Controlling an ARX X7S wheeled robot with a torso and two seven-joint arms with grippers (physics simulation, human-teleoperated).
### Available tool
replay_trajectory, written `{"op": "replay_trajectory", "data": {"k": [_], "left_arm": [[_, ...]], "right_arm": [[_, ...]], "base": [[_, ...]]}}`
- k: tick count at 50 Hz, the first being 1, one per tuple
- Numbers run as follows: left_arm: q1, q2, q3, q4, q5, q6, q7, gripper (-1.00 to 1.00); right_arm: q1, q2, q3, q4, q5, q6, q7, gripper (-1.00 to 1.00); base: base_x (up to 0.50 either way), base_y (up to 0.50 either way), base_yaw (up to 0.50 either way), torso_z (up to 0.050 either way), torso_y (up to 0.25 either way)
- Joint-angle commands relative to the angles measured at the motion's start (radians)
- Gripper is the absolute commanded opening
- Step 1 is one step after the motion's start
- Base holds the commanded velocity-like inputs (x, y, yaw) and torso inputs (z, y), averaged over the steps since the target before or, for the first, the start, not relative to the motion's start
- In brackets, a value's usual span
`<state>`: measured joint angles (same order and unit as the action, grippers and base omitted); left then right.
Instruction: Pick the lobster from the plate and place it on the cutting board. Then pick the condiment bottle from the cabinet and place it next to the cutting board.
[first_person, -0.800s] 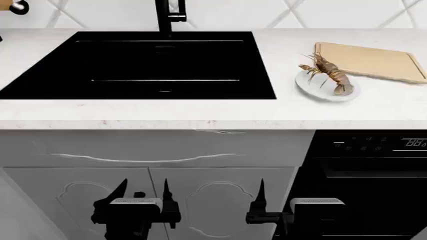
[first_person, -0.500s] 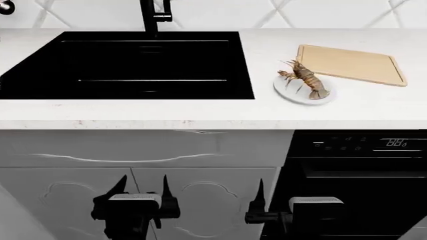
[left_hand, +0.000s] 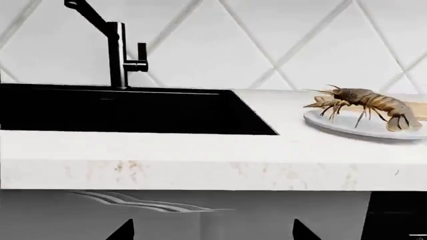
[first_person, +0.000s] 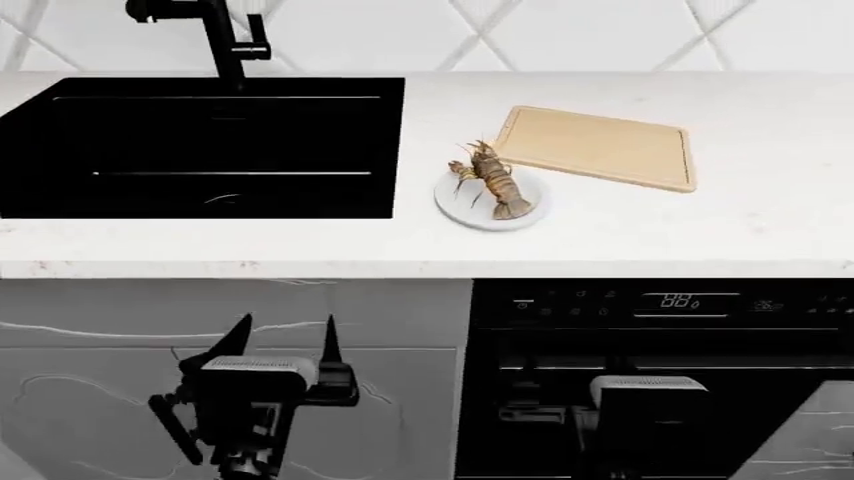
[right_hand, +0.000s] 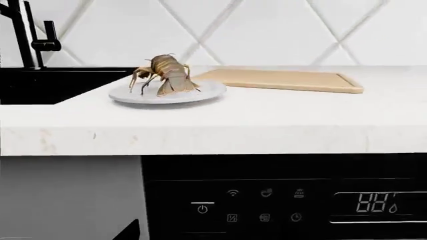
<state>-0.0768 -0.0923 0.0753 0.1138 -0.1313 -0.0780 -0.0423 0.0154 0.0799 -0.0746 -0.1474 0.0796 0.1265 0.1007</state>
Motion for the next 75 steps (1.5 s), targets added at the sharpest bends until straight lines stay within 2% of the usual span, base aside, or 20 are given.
{"op": "replay_trajectory", "data": {"k": [1, 4, 7, 15, 18, 20, 23, 28, 35, 49, 61, 75], "left_arm": [[-0.168, -0.082, -0.014, 0.268, -0.078, -0.353, -0.013, 1.00], [-0.267, -0.108, -0.045, 0.317, -0.144, -0.511, -0.004, 1.00], [-0.378, -0.119, -0.099, 0.336, -0.233, -0.666, -0.003, 1.00], [-0.698, -0.162, -0.143, 0.307, -0.357, -1.008, -0.024, 1.00], [-0.787, -0.177, -0.137, 0.296, -0.383, -1.117, -0.031, 1.00], [-0.835, -0.179, -0.148, 0.285, -0.417, -1.192, -0.024, 1.00], [-0.887, -0.185, -0.166, 0.266, -0.448, -1.267, -0.018, 1.00], [-0.929, -0.200, -0.164, 0.272, -0.476, -1.328, -0.010, 1.00], [-0.937, -0.204, -0.160, 0.276, -0.488, -1.341, -0.011, 1.00], [-0.950, -0.200, -0.173, 0.275, -0.513, -1.370, -0.022, 1.00], [-0.933, -0.192, -0.182, 0.296, -0.544, -1.393, -0.031, 1.00], [-0.927, -0.201, -0.181, 0.299, -0.561, -1.392, -0.042, 1.00]], "right_arm": [[0.077, 0.056, 0.002, -0.307, 0.045, 0.314, 0.023, 1.00], [0.146, 0.083, 0.028, -0.412, 0.101, 0.503, 0.012, 1.00], [0.257, 0.102, 0.100, -0.516, 0.205, 0.761, 0.002, 1.00], [0.707, 0.081, 0.330, -0.604, 0.448, 1.438, 0.004, 1.00], [0.830, 0.195, 0.365, -0.462, 0.851, 1.443, 0.305, 1.00], [0.894, 0.247, 0.373, -0.385, 1.032, 1.442, 0.446, 1.00], [0.947, 0.291, 0.369, -0.316, 1.203, 1.439, 0.576, 1.00], [0.970, 0.339, 0.321, -0.283, 1.315, 1.429, 0.662, 1.00], [0.984, 0.377, 0.257, -0.289, 1.342, 1.405, 0.672, 1.00], [1.009, 0.412, 0.244, -0.253, 1.458, 1.374, 0.760, 1.00], [0.993, 0.425, 0.201, -0.251, 1.451, 1.348, 0.748, 1.00], [0.989, 0.441, 0.166, -0.258, 1.459, 1.329, 0.747, 1.00]], "base": [[0.03, -0.07, 0.00, 0.050, 0.031], [0.01, -0.01, 0.00, 0.050, 0.027], [0.00, 0.00, 0.00, 0.050, 0.025], [0.00, 0.00, 0.00, 0.046, 0.019], [0.00, 0.00, 0.00, 0.002, 0.000], [0.00, 0.00, 0.00, 0.000, 0.000], [0.27, 0.00, 0.00, 0.000, 0.000], [0.50, 0.00, 0.00, 0.000, 0.000], [0.50, 0.00, 0.00, 0.000, 0.000], [0.50, 0.03, 0.00, 0.000, 0.000], [0.50, -0.09, 0.00, 0.000, 0.001], [0.05, -0.09, 0.00, 0.000, 0.000]]}}
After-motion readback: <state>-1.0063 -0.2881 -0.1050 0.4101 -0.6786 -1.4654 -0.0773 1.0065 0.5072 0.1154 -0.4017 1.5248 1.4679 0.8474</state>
